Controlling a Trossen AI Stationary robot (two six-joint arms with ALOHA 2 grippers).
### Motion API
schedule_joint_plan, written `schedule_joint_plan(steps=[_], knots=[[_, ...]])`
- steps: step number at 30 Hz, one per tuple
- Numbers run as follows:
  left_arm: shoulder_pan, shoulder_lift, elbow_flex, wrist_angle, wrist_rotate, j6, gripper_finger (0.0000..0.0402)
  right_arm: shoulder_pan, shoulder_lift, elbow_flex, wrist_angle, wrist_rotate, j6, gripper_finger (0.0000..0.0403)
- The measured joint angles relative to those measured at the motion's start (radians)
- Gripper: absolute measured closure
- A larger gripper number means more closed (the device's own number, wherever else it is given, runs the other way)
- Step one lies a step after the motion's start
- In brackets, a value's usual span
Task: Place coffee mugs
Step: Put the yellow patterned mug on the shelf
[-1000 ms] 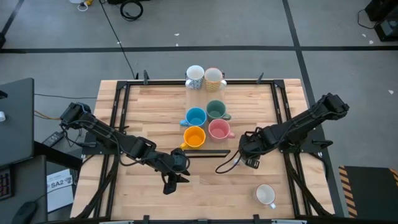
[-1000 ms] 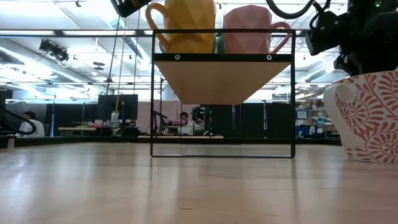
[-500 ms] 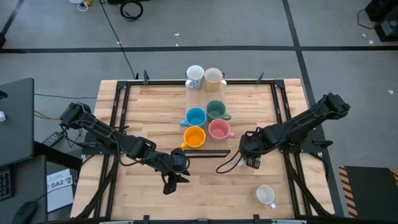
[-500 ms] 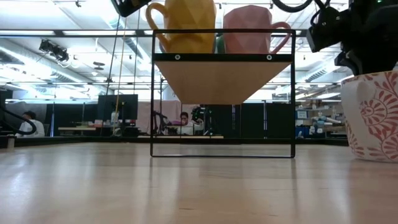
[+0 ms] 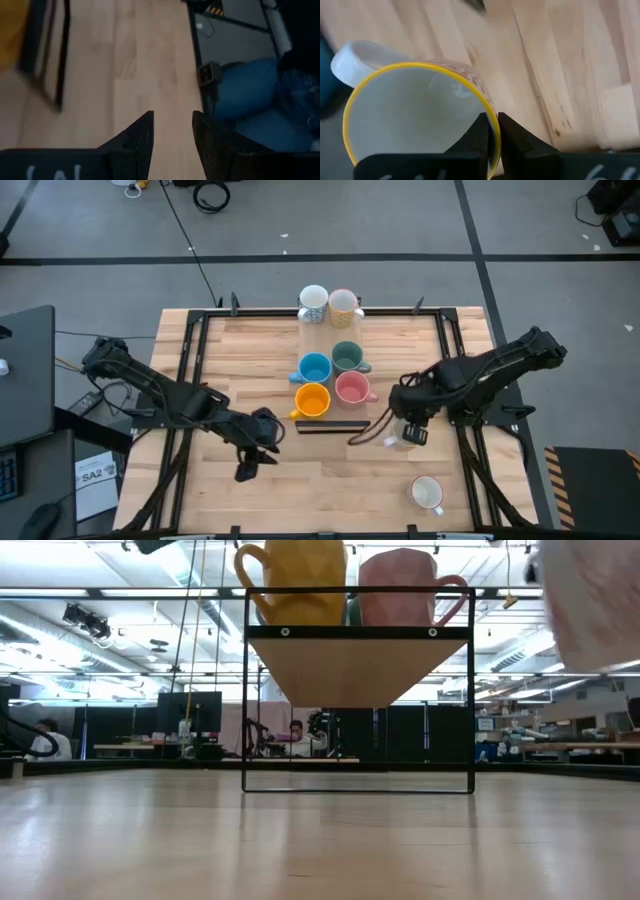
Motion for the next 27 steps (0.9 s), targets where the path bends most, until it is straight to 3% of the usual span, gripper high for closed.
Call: schedule_joint_plan(steps=[6,14,20,27], knots=[[-0.022,-0.086,0.000,-0.175,-0.043,0.110,0.0260,-0.067,0.000,0.214,-0.063,-0.002,-0.013,0.0374],[-0.006,-0.124,0.000,-0.278,-0.142,0.231,0.0260,-0.202,0.000,0.455,-0.038,0.044,-0.073,0.0374],[0.052,-0.124,-0.001,-0.375,-0.141,0.280,0.0260,-0.339,0.000,0.560,0.047,0.050,-0.178,0.0375],[0.130,-0.137,-0.002,-0.384,-0.136,0.384,0.0260,-0.505,0.066,0.657,0.101,-0.020,-0.332,0.0375]])
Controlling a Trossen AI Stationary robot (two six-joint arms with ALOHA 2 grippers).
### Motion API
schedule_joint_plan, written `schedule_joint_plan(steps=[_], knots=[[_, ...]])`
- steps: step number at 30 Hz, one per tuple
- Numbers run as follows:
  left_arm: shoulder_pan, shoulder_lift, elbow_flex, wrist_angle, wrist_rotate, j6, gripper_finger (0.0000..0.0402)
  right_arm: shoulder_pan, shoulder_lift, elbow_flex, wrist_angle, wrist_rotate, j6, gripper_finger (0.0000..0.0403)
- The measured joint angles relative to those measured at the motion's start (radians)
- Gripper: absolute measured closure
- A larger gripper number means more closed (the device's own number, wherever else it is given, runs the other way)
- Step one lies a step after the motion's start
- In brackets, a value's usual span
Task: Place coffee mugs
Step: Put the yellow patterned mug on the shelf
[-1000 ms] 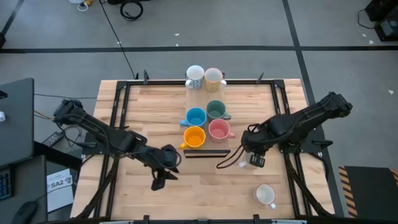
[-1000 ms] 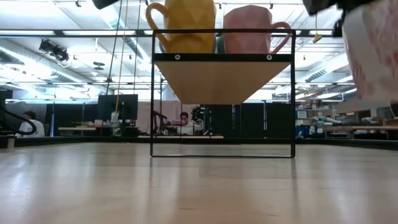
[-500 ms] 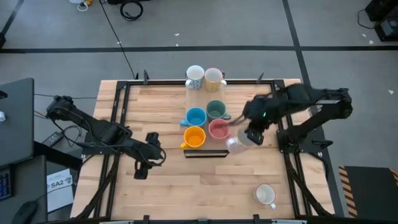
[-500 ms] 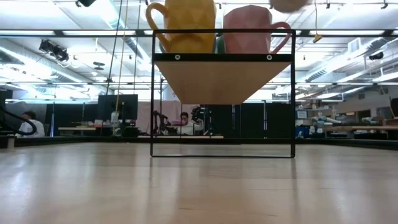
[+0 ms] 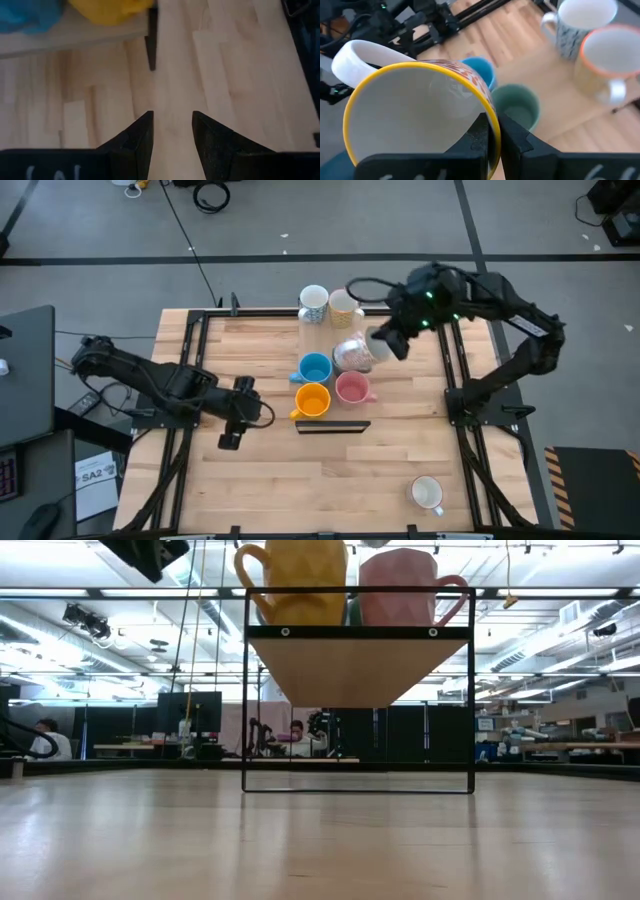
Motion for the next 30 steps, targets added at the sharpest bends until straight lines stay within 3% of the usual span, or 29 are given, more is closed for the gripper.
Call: schedule_joint_plan(steps=[15,30], knots=[[0.076,-0.005,0.000,0.040,0.059,0.071,0.0260,-0.214,0.380,0.322,0.006,-0.062,-0.323,0.0375],[0.076,-0.005,0.000,0.043,0.061,0.068,0.0260,-0.256,0.525,0.344,-0.010,-0.043,-0.396,0.0375]])
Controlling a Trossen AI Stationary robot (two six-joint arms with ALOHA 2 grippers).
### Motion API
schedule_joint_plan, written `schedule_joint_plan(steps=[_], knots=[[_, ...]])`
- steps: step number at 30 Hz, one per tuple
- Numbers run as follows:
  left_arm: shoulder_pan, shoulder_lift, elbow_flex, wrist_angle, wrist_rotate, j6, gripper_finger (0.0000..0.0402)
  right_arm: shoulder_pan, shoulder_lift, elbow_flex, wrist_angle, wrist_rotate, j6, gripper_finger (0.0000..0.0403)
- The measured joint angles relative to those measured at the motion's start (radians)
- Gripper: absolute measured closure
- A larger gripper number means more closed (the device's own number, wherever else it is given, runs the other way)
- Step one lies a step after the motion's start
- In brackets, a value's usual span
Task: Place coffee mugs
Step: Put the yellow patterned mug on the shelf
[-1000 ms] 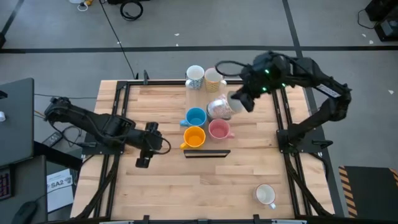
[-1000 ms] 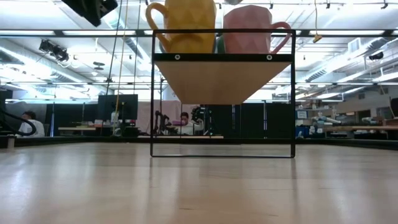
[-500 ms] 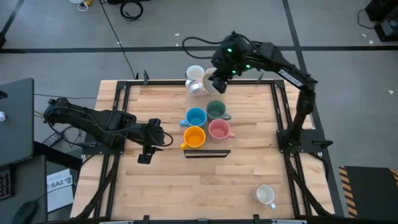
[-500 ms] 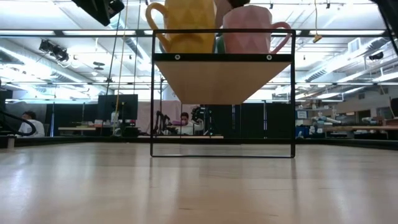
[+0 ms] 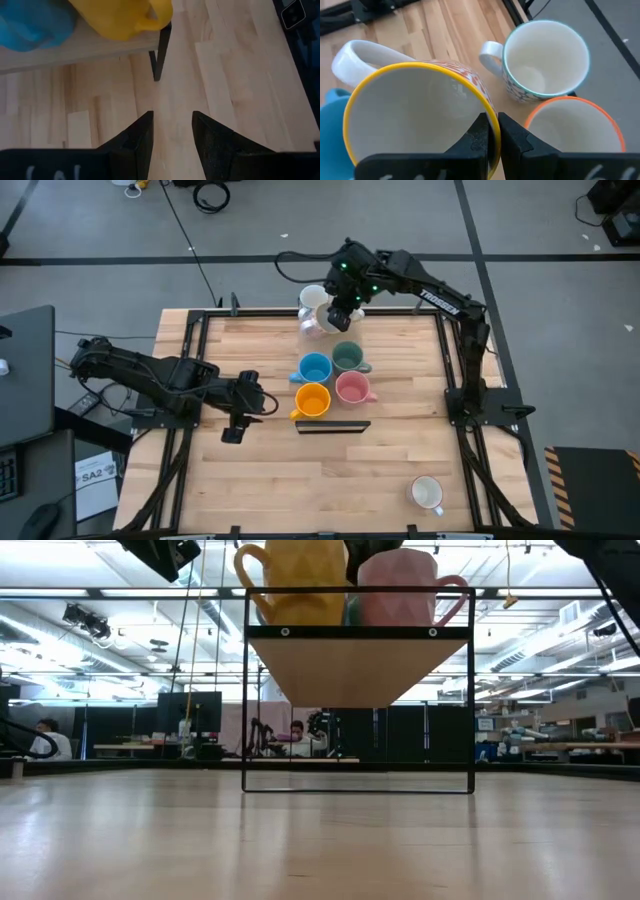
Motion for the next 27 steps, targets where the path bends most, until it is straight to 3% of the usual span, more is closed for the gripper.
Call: schedule_joint_plan(steps=[27], knots=[[-0.001,0.000,0.000,0.016,0.017,-0.001,0.0260,0.025,-0.002,-0.124,0.008,0.038,-0.007,0.0375]])
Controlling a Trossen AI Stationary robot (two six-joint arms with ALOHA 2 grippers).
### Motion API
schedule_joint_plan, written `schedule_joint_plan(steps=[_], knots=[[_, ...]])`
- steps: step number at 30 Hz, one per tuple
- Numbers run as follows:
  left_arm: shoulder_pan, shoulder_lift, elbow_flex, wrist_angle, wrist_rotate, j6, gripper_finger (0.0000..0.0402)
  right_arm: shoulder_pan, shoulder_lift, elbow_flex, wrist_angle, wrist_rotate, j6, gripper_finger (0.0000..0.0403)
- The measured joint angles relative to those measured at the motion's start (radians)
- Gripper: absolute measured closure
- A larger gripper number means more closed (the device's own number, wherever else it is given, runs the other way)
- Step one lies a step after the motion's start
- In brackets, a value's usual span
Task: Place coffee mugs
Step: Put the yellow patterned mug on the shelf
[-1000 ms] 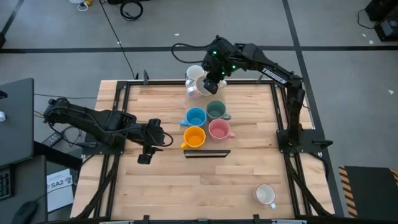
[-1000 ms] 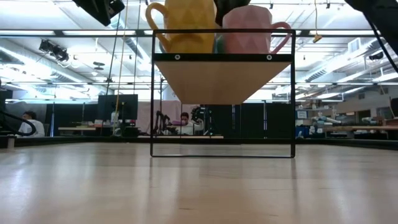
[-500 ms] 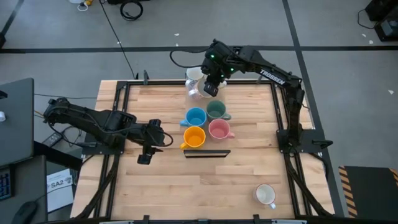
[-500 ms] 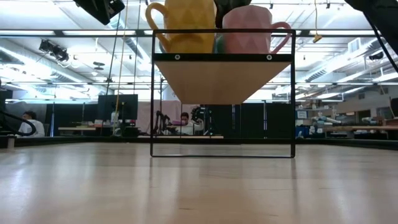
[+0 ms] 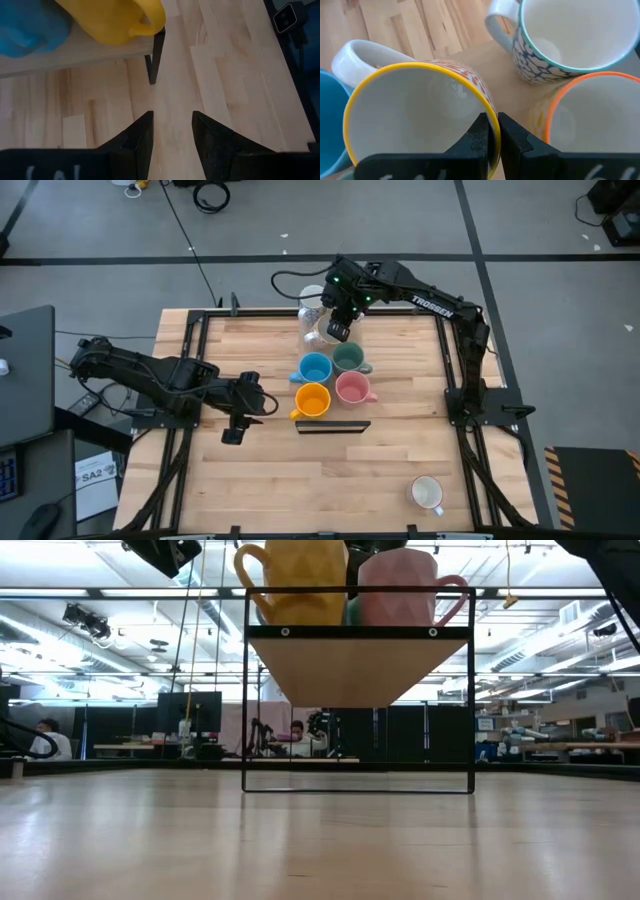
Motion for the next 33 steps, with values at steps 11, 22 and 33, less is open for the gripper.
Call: schedule_joint_plan(steps=[11,22,33], knots=[[0.000,0.000,0.000,0.000,0.000,0.004,0.0260,0.002,0.000,-0.001,0.032,-0.001,0.000,0.0373],[0.000,0.000,0.000,0.001,0.000,0.006,0.0260,0.001,0.000,-0.001,0.047,0.024,0.000,0.0373],[0.000,0.000,0.000,0.001,0.000,0.008,0.0260,0.011,-0.002,-0.061,0.090,0.023,0.000,0.0373]])
